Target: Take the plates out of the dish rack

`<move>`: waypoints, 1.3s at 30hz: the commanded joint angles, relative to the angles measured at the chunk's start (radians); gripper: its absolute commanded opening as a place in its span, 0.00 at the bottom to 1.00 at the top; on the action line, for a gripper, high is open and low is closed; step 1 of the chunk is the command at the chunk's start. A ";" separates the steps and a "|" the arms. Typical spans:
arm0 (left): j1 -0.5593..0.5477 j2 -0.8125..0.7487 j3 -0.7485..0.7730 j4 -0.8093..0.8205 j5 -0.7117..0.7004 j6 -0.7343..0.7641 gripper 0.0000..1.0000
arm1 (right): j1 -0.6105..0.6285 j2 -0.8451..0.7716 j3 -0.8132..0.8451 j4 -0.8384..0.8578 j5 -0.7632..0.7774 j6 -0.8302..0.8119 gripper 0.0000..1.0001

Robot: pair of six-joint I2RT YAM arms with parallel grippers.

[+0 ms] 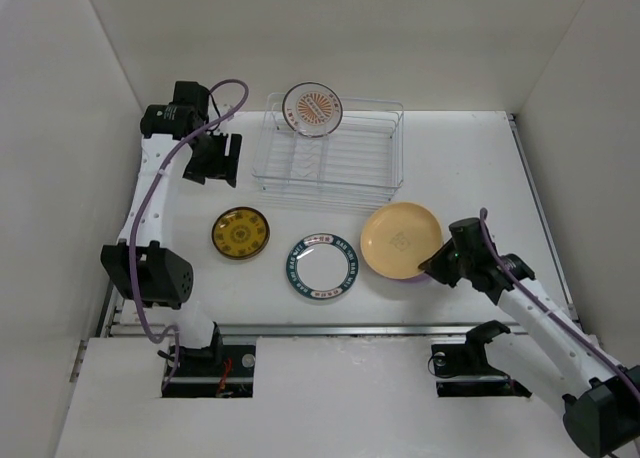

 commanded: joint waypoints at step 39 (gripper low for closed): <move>0.005 -0.069 0.071 -0.123 0.019 0.046 0.68 | -0.002 0.043 0.129 -0.091 0.232 -0.039 0.86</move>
